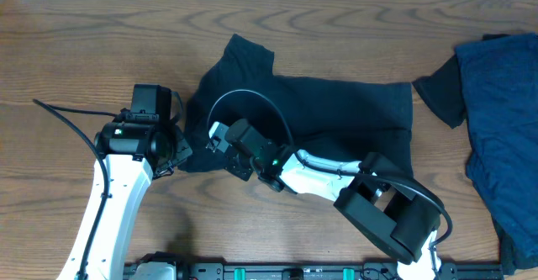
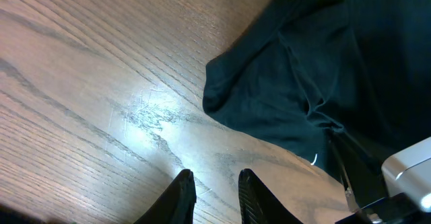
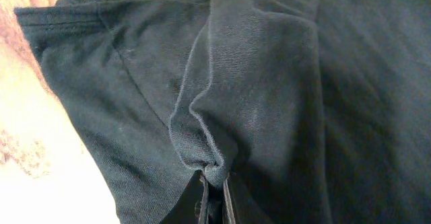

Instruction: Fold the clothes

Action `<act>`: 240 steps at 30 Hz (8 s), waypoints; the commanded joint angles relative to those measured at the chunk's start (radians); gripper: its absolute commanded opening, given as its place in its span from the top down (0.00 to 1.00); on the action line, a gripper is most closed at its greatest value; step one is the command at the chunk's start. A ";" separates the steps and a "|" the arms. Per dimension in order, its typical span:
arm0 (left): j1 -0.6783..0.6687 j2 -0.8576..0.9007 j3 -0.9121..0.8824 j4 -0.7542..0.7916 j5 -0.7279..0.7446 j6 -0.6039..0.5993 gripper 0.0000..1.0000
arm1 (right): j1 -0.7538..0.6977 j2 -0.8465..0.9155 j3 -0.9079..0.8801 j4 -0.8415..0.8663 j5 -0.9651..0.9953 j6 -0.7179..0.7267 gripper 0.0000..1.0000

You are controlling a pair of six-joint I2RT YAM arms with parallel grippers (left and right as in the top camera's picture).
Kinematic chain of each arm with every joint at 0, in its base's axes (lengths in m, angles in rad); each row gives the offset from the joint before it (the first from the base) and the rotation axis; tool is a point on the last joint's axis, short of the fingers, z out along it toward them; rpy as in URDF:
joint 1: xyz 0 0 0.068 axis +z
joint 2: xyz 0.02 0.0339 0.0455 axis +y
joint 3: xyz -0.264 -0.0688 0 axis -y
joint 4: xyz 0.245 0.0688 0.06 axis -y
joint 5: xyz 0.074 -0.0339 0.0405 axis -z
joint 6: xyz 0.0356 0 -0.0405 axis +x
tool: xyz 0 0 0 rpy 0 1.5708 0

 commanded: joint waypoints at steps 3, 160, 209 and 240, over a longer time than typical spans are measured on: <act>0.005 0.006 0.016 -0.006 -0.008 -0.008 0.75 | -0.050 -0.021 0.007 0.006 -0.004 0.001 0.93; 0.003 0.011 -0.050 0.048 -0.004 -0.009 0.94 | -0.159 -0.019 0.262 -0.320 -0.132 -0.059 0.90; 0.003 0.011 -0.059 0.058 -0.005 -0.008 0.94 | -0.106 0.185 0.261 -0.057 0.061 0.073 0.93; 0.003 0.080 0.105 0.108 0.202 0.148 0.94 | -0.521 -0.502 0.261 -0.763 0.131 0.263 0.40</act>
